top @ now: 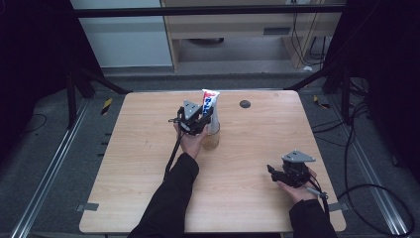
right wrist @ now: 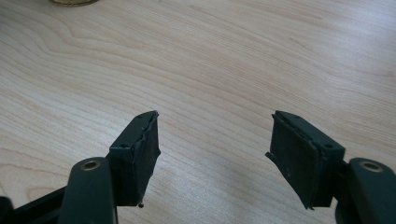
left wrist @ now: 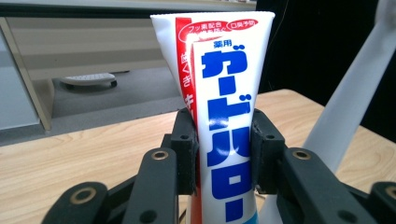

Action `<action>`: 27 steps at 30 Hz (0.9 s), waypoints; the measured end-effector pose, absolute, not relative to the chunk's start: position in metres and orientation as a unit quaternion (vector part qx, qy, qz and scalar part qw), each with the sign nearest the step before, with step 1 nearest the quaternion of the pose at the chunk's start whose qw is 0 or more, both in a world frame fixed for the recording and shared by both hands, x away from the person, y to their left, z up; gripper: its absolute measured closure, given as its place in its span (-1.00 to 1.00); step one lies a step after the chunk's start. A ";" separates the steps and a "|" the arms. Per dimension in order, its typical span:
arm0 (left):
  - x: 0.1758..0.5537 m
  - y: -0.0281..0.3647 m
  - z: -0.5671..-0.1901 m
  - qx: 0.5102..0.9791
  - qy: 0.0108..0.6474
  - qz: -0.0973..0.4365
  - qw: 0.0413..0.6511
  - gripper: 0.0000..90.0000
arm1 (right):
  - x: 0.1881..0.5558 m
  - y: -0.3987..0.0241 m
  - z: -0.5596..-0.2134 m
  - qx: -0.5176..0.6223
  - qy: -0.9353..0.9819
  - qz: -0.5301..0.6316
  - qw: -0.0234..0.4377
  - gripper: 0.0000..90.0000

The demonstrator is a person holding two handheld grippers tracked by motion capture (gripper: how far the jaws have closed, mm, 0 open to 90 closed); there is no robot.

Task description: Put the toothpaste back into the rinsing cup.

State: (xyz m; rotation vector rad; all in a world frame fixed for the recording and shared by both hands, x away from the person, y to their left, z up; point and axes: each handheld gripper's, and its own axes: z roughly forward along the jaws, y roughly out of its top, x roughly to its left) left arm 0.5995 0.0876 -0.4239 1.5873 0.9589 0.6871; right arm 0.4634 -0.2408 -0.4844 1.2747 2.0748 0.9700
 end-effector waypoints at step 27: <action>0.581 0.105 -0.440 0.718 0.401 0.257 0.506 0.00 | 0.464 -0.240 -0.485 0.468 0.768 0.354 0.257 -0.28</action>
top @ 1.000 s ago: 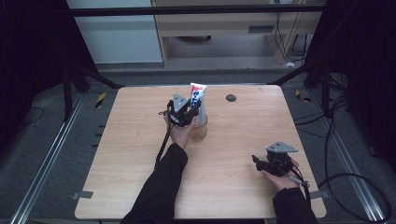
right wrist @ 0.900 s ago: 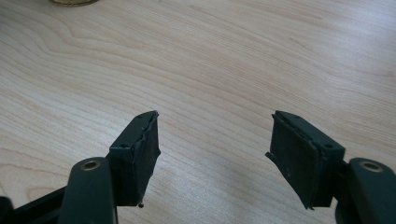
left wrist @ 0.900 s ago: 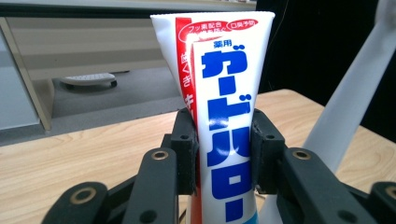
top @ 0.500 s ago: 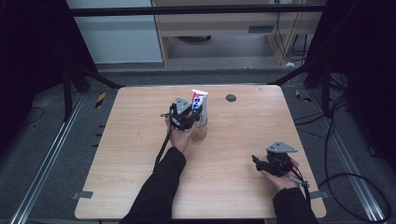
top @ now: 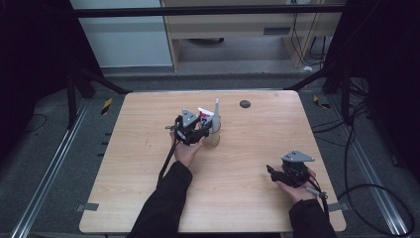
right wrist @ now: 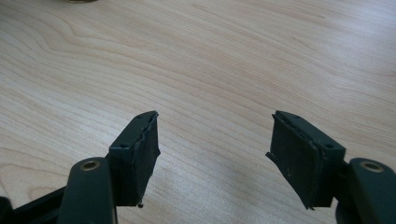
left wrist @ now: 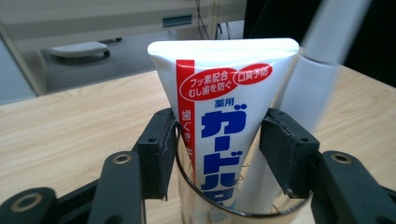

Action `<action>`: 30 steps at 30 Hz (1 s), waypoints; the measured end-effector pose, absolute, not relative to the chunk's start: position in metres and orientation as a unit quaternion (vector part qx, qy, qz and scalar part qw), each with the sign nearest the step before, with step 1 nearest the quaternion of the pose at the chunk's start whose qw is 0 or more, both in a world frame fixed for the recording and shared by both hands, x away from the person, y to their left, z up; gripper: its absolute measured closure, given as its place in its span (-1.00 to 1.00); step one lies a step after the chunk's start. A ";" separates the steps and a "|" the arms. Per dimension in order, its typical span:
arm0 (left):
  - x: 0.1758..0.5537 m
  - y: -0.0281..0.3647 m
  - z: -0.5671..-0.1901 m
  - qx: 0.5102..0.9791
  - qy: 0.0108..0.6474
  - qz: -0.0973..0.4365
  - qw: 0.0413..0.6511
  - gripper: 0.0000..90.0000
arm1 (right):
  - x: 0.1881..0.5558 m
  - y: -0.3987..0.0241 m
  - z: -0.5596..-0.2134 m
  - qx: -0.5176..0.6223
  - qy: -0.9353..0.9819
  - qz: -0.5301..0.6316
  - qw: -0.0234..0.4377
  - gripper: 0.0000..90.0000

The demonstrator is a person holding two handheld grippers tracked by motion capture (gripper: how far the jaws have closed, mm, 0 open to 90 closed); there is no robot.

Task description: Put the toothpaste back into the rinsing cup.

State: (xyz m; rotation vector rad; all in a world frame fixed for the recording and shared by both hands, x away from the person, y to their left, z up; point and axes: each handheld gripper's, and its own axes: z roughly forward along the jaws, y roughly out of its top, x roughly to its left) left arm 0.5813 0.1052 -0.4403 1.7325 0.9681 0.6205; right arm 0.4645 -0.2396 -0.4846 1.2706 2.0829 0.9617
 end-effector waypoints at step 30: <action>0.493 0.174 -0.431 0.785 0.374 0.235 0.435 -0.33 | 0.459 -0.245 -0.488 0.476 0.764 0.348 0.260 -0.50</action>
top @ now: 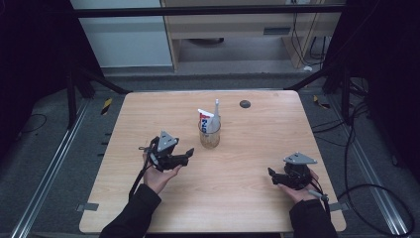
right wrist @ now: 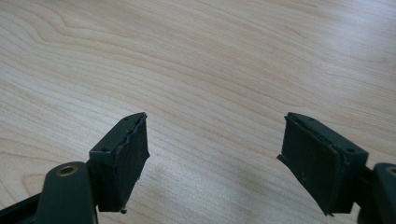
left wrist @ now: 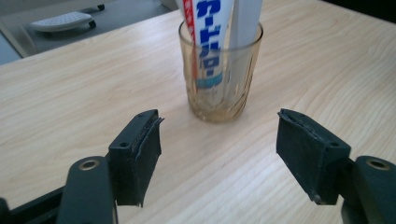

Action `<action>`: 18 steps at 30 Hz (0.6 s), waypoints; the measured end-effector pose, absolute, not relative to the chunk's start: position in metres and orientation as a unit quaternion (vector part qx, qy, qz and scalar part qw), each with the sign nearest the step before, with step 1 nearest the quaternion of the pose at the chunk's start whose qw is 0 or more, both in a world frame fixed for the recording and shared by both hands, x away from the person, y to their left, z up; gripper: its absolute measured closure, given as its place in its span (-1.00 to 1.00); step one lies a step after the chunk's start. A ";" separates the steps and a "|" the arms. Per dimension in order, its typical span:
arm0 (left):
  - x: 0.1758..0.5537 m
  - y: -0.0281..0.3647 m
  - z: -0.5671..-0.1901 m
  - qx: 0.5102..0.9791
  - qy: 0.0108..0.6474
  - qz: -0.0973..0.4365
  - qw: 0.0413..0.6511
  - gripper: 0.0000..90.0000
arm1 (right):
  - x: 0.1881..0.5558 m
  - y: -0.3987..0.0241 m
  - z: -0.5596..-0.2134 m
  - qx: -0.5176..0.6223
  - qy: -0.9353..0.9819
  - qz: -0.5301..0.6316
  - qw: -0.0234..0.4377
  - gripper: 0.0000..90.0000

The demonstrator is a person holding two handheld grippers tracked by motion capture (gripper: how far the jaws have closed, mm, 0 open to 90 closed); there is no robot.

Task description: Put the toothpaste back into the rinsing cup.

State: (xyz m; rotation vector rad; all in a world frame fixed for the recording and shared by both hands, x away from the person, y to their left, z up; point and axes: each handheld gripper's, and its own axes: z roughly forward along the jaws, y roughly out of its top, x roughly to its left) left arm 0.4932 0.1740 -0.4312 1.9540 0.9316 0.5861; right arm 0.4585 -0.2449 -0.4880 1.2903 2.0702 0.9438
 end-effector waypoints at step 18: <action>0.457 0.244 -0.467 0.780 0.440 0.223 0.384 -0.39 | 0.457 -0.246 -0.489 0.479 0.765 0.345 0.259 -0.53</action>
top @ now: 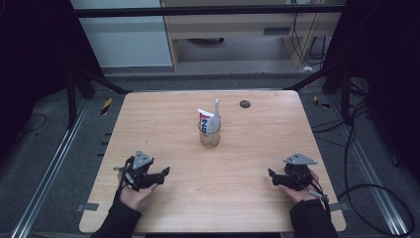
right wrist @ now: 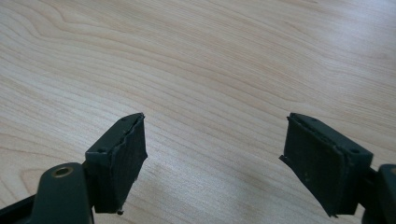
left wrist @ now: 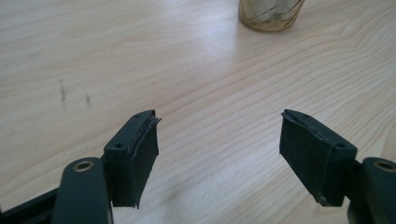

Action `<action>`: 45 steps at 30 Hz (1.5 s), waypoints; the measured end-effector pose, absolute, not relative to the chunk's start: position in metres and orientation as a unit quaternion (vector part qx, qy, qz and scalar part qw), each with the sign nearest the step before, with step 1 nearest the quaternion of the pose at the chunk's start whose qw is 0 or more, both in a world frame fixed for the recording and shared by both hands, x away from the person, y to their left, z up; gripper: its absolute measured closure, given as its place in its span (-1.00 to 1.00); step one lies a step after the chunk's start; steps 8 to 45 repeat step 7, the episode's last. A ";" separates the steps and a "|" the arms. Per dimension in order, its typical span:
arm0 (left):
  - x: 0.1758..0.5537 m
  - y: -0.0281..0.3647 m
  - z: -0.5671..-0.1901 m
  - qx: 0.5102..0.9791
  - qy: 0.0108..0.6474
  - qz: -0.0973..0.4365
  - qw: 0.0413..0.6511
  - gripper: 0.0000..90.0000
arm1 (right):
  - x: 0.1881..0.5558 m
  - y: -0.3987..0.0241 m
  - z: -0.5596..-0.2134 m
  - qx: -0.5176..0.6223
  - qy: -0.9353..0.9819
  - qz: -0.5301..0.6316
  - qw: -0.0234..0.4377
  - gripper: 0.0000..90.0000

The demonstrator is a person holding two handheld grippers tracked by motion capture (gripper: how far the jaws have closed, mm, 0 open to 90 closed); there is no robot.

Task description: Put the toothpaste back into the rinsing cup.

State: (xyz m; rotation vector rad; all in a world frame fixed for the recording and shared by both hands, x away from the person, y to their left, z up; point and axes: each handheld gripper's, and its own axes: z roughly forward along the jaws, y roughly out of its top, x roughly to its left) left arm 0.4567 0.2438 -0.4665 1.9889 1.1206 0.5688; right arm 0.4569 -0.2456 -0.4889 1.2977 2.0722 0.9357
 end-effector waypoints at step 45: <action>0.450 0.263 -0.474 0.776 0.457 0.229 0.369 -0.41 | 0.455 -0.246 -0.488 0.477 0.764 0.349 0.259 -0.55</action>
